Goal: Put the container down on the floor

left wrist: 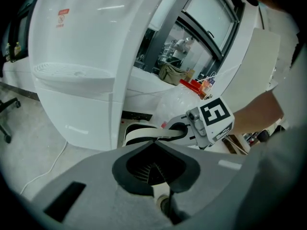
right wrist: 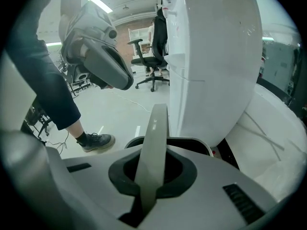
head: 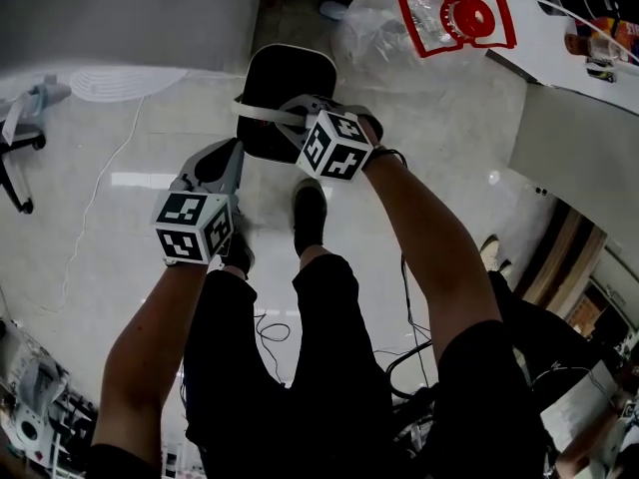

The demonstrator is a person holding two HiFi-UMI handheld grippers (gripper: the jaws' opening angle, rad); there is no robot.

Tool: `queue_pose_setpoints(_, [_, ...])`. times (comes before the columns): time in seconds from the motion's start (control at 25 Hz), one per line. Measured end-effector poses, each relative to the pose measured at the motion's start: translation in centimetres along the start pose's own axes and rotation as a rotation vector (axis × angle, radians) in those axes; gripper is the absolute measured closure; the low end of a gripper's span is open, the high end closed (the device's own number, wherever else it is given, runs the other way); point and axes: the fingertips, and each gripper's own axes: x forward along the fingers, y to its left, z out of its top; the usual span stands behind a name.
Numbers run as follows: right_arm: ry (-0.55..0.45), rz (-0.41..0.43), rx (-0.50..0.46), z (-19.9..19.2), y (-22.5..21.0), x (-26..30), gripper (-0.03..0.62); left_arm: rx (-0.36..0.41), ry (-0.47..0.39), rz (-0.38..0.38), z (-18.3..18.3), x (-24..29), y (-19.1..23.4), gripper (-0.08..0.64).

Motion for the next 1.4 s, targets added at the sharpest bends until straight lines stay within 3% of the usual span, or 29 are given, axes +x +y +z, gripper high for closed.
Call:
queue_pose_setpoints(0.52, [0.05, -0.052, 0.056, -0.1, -0.8, -0.5, 0.577, -0.017, -0.012, 0.027, -0.6, -2.5, 0.2, 0.554])
queue_pose_setpoints(0.64, [0.079, -0.042, 0.073, -0.3, -0.4, -0.8, 0.454, -0.027, 0.003, 0.027, -1.2, -3.2, -0.2, 0.554])
queue_pose_setpoints(0.84, [0.082, -0.084, 0.109, 0.2, -0.6, -2.1, 0.422, -0.026, 0.012, 0.025, -1.2, -4.6, -0.8, 0.554])
queue_pose_setpoints(1.08, [0.063, -0.154, 0.182, 1.9, -0.2, -4.7, 0.391, -0.023, -0.006, 0.026, 0.4, -6.8, -1.5, 0.552])
queue_pose_setpoints(1.28, [-0.036, -0.263, 0.357, 4.4, -0.4, -9.0, 0.39, 0.014, -0.034, 0.015, 2.7, -9.7, -3.0, 0.554])
queue_pose_setpoints(1.4, [-0.078, -0.311, 0.405, 6.1, -0.1, -11.9, 0.39, 0.021, -0.054, 0.012, 4.5, -11.6, -3.9, 0.554])
